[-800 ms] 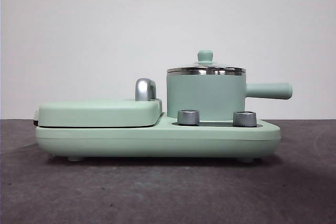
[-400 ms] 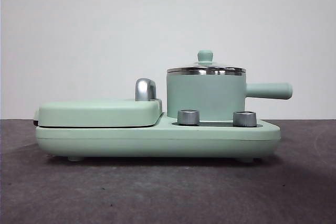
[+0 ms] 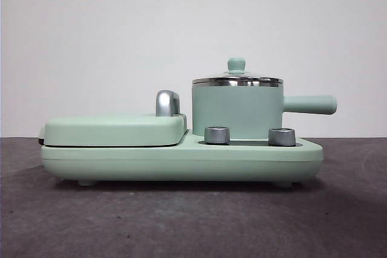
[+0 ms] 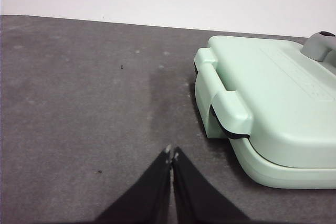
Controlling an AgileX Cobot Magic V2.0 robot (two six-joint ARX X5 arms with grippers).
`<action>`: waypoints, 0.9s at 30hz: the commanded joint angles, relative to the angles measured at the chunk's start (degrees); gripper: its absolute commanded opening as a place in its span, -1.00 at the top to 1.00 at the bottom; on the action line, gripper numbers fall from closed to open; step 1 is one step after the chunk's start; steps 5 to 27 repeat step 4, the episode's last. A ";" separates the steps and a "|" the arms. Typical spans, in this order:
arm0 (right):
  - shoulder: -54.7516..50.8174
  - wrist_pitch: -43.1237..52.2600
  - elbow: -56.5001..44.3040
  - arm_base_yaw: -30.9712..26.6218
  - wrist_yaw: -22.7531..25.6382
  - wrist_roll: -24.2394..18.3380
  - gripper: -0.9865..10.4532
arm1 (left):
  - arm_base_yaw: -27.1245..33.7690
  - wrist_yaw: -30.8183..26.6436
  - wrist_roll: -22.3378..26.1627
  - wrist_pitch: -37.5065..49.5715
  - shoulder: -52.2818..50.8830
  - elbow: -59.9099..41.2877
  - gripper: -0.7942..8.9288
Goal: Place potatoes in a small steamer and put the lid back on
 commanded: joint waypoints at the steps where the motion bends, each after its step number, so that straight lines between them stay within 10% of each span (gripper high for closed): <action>1: -0.04 0.76 -0.22 0.00 0.04 0.52 0.81 | 0.00 0.13 -0.17 0.90 -0.02 -1.11 0.82; 27: -0.04 0.76 -0.22 0.02 0.04 0.52 0.81 | 0.00 0.13 -0.17 0.90 -0.02 -1.11 0.82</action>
